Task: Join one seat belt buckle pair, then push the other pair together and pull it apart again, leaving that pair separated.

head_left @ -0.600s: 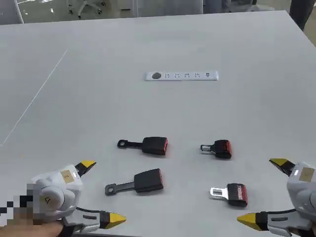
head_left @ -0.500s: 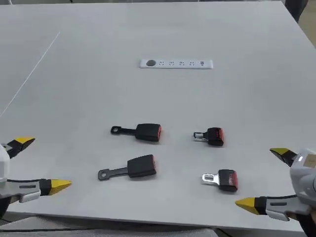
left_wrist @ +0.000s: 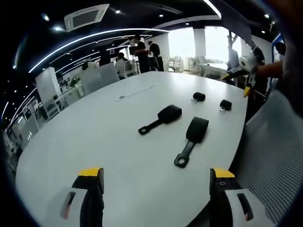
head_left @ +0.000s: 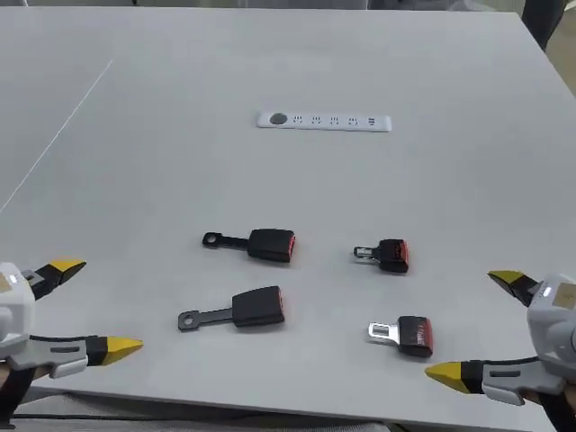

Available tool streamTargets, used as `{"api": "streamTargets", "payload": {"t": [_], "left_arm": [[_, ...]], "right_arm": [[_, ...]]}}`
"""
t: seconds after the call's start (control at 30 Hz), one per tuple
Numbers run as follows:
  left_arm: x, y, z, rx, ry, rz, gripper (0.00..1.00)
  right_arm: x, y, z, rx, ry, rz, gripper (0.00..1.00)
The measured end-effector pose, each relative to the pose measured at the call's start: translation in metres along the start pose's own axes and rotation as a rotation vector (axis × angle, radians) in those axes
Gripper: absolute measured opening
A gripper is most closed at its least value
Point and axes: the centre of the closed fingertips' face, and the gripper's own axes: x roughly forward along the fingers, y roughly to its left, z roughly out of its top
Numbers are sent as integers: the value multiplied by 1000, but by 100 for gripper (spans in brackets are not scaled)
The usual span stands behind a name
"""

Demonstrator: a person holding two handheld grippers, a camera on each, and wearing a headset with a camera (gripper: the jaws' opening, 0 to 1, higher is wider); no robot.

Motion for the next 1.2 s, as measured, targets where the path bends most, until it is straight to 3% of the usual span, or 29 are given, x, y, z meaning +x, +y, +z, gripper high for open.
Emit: {"api": "streamTargets", "payload": {"t": [0.2, 0.6, 0.73, 0.9, 1.03, 1.1, 1.17, 1.2], "left_arm": [[3, -7, 0, 50, 6, -21, 100], [4, -14, 0, 62, 12, -47, 100], [4, -14, 16, 38, -39, -36, 100], [7, -27, 28, 80, -66, -46, 97], [6, -27, 41, 74, -111, -18, 95], [8, -34, 51, 83, -133, -17, 95], [12, -49, 53, 137, -145, -57, 94], [12, -59, 36, 131, -71, -91, 94]], "right_arm": [[1, 2, 2, 18, -17, -5, 100], [5, 4, -1, 28, -6, 3, 100], [3, 5, 2, 28, -4, 1, 100], [-3, 1, 4, 24, -1, -8, 100], [-7, 0, 3, 18, 6, -12, 99], [-7, 0, 3, 19, 7, -12, 99], [-7, 1, 3, 20, 10, -9, 99], [-7, 1, 2, 19, 11, -8, 99]]}}
